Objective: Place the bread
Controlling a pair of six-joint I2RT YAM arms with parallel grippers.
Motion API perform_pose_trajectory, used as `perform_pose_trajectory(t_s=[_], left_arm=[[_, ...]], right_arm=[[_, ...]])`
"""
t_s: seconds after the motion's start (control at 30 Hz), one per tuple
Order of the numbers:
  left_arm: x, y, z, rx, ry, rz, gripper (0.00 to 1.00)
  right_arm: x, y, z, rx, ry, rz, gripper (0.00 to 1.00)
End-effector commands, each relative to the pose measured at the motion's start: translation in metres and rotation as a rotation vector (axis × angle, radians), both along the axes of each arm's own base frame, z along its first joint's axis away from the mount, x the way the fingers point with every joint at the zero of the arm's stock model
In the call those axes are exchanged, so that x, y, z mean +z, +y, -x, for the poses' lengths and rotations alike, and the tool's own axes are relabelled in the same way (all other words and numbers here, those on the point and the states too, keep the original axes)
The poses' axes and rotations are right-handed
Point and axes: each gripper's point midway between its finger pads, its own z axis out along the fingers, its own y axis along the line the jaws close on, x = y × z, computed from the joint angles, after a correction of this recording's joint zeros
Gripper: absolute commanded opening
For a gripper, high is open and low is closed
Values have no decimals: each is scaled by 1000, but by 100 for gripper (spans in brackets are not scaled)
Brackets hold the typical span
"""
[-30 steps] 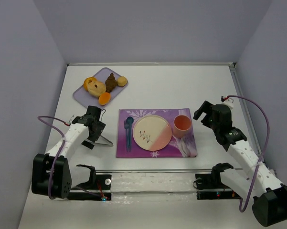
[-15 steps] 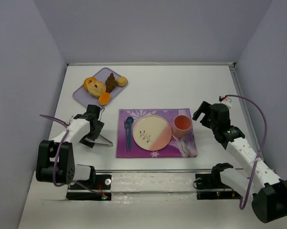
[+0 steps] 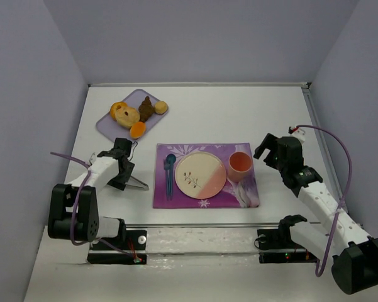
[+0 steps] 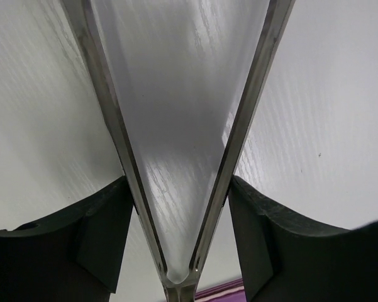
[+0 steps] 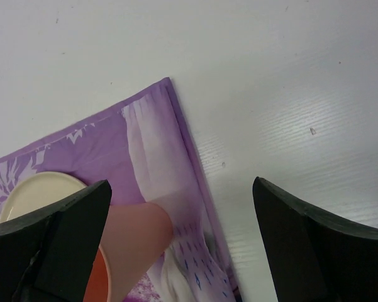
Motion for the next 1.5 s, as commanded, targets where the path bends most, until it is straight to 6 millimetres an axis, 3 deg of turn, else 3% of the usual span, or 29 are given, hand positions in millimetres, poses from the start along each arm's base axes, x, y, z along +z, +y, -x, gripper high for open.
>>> perform_pose_trajectory(t_s=[0.0,0.17,0.27,0.3,0.37,0.5,0.6,0.77,0.9,1.03,1.2,1.47], left_arm=[[15,14,-1,49,-65,-57,68],[72,23,3,43,-218,-91,63],[112,21,-7,-13,-375,-94,49],[134,17,-8,-66,-465,-84,42],[173,2,-18,-152,-652,-32,40],[217,-23,-29,-368,-808,-22,39],[227,-37,-36,-535,-778,-52,37],[216,-68,-43,-806,-654,-81,38],[190,-81,-36,-879,-469,-141,38],[177,-84,-28,-900,-288,-208,41],[151,-62,-27,-858,-81,-322,42],[159,-72,-51,-945,-92,-359,54]], right_arm=[[33,0,-9,-7,-109,-20,100],[42,1,-5,1,-142,-37,100],[45,2,-2,7,-158,-46,100],[46,2,-1,11,-165,-51,100],[48,2,0,12,-172,-53,100],[50,3,1,18,-179,-55,100],[49,3,1,17,-176,-53,100],[45,3,-1,17,-160,-45,100],[42,2,-4,8,-147,-39,100],[39,1,-6,7,-131,-27,100],[36,1,-7,6,-123,-17,100],[39,-3,-7,-8,-135,-4,100]])
